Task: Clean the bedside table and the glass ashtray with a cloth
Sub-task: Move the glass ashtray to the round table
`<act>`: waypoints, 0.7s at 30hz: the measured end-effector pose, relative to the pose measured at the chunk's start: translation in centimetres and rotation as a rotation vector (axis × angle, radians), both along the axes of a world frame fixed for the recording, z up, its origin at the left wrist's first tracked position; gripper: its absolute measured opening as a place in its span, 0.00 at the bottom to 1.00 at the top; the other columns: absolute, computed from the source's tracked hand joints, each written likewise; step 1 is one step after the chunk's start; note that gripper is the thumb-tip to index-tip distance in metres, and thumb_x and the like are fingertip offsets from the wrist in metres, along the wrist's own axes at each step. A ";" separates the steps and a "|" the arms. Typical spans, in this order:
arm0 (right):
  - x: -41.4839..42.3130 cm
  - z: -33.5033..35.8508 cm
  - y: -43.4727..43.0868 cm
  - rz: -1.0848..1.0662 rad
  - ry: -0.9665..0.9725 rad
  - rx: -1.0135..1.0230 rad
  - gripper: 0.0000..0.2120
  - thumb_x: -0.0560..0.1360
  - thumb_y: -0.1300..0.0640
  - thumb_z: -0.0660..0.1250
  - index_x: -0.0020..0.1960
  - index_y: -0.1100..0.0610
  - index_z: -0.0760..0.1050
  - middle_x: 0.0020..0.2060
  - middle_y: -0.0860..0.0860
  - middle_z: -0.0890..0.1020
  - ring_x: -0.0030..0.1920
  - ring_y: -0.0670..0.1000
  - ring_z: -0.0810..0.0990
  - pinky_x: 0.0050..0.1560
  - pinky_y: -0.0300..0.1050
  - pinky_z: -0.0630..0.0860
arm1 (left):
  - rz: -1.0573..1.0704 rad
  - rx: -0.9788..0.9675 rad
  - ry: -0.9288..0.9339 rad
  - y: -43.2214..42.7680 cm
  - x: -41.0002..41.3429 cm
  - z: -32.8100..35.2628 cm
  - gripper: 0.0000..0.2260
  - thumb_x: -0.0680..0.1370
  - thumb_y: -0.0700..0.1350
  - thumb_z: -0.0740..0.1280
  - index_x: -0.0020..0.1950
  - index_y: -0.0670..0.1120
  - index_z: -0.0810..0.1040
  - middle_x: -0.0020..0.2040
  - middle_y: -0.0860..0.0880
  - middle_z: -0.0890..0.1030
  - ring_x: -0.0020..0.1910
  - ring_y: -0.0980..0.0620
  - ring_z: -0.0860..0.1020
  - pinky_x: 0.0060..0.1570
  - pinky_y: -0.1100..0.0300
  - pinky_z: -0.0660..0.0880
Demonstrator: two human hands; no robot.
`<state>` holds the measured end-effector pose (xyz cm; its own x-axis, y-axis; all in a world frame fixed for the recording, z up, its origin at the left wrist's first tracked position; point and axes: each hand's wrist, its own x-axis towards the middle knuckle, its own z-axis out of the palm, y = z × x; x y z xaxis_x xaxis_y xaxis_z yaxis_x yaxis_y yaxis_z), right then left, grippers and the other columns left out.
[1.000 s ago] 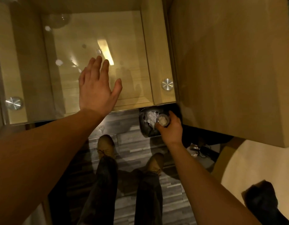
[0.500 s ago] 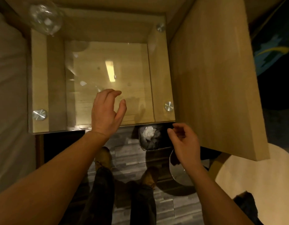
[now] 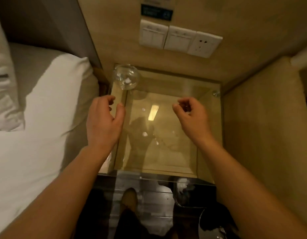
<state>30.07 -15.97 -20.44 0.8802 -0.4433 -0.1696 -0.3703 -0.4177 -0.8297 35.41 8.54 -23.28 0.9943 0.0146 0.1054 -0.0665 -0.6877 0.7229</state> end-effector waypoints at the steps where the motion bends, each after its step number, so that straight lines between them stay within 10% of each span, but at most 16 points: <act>1: 1.8 -0.3 0.5 -0.001 -0.003 0.010 0.07 0.79 0.52 0.71 0.54 0.55 0.80 0.46 0.51 0.83 0.42 0.44 0.79 0.43 0.39 0.77 | 0.004 0.028 0.007 0.4 1.4 -0.1 0.17 0.82 0.55 0.63 0.64 0.45 0.79 0.54 0.54 0.75 0.49 0.60 0.70 0.48 0.60 0.66; 10: 14.5 -5.5 4.6 0.050 0.150 0.059 0.14 0.79 0.52 0.71 0.55 0.63 0.79 0.43 0.53 0.80 0.42 0.52 0.78 0.43 0.50 0.76 | -0.096 0.154 0.186 2.2 10.6 -4.9 0.17 0.82 0.58 0.62 0.56 0.45 0.79 0.43 0.48 0.80 0.40 0.49 0.75 0.35 0.55 0.64; 21: 20.1 -11.2 8.2 -0.044 0.226 0.127 0.09 0.77 0.53 0.71 0.50 0.59 0.77 0.48 0.62 0.86 0.49 0.63 0.87 0.50 0.66 0.83 | -0.079 0.052 0.340 -1.0 17.5 -8.9 0.18 0.84 0.54 0.64 0.57 0.38 0.78 0.48 0.42 0.80 0.45 0.45 0.75 0.43 0.55 0.66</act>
<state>50.20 -7.79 -31.59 0.7940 -0.4429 -0.4165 -0.5676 -0.2948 -0.7687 52.88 7.56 -32.14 0.9705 -0.0607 -0.2334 0.1174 -0.7263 0.6773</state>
